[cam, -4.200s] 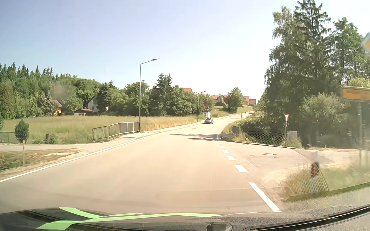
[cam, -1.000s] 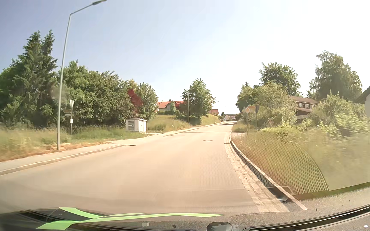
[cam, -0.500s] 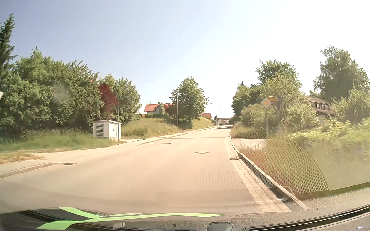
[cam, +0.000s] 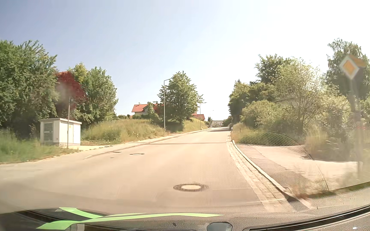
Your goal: Follow the waypoints while adhering to traffic rules and regulations
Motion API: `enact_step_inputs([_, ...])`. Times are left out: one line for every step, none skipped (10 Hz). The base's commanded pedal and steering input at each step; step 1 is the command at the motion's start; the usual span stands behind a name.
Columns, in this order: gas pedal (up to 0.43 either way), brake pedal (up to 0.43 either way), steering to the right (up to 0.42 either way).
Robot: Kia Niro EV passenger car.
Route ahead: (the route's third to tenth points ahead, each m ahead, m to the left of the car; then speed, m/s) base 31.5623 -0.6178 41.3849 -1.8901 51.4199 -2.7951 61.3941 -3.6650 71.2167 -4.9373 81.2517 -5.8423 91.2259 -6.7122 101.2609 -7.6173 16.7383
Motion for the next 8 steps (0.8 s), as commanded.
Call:
enact_step_inputs([0.240, 0.000, 0.014])
enact_step_inputs([0.228, 0.000, 0.015])
enact_step_inputs([0.228, 0.000, 0.014])
enact_step_inputs([0.228, 0.000, 0.014])
enact_step_inputs([0.228, 0.000, 0.014])
enact_step_inputs([0.248, 0.000, 0.014])
enact_step_inputs([0.248, 0.000, 0.015])
enact_step_inputs([0.248, 0.000, 0.018])
